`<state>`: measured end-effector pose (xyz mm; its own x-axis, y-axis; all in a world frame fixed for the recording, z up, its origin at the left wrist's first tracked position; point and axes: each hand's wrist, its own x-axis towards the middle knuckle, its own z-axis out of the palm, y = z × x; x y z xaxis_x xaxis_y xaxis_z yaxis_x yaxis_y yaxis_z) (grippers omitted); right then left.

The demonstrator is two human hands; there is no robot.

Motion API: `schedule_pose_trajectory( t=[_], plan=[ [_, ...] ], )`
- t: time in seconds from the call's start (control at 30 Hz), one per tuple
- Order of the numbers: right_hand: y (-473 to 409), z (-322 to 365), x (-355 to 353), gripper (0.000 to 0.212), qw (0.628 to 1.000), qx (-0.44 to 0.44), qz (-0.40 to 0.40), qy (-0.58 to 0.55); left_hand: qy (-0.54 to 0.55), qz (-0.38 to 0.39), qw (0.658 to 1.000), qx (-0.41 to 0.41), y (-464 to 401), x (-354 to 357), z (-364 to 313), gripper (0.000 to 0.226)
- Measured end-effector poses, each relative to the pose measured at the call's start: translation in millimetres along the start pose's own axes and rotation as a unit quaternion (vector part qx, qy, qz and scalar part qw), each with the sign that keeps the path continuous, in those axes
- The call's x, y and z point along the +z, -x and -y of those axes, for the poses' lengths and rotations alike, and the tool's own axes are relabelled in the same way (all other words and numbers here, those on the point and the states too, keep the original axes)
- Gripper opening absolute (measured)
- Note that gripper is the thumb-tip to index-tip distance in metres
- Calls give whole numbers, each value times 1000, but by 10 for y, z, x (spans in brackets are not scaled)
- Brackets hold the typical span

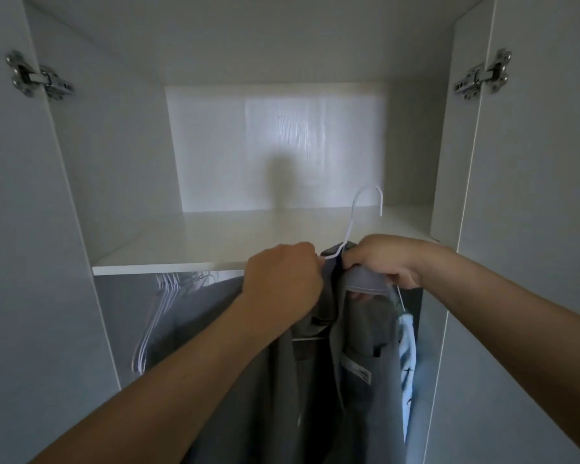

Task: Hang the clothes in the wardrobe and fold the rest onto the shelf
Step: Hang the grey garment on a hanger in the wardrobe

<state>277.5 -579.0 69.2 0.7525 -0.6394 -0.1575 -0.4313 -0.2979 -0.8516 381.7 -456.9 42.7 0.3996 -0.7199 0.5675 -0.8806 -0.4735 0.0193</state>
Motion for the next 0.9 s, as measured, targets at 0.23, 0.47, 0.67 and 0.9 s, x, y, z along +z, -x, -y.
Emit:
schedule_pose_trajectory(
  t=[0.23, 0.47, 0.67, 0.9],
  plan=[
    [13, -3, 58, 24, 957, -185, -36, 221, 187, -16, 981, -50, -114, 187, 398, 28],
    [-158, -99, -160, 24, 897, -283, -27, 338, 277, -85, 957, -22, -196, 121, 707, 27],
    [-321, -201, 90, 31, 853, -233, -106, 456, 132, -127, 980, -80, -289, 98, 709, 27],
    [-438, -86, 245, 32, 923, -248, -113, 272, 296, -128, 938, -128, -547, -135, 261, 39]
  ],
)
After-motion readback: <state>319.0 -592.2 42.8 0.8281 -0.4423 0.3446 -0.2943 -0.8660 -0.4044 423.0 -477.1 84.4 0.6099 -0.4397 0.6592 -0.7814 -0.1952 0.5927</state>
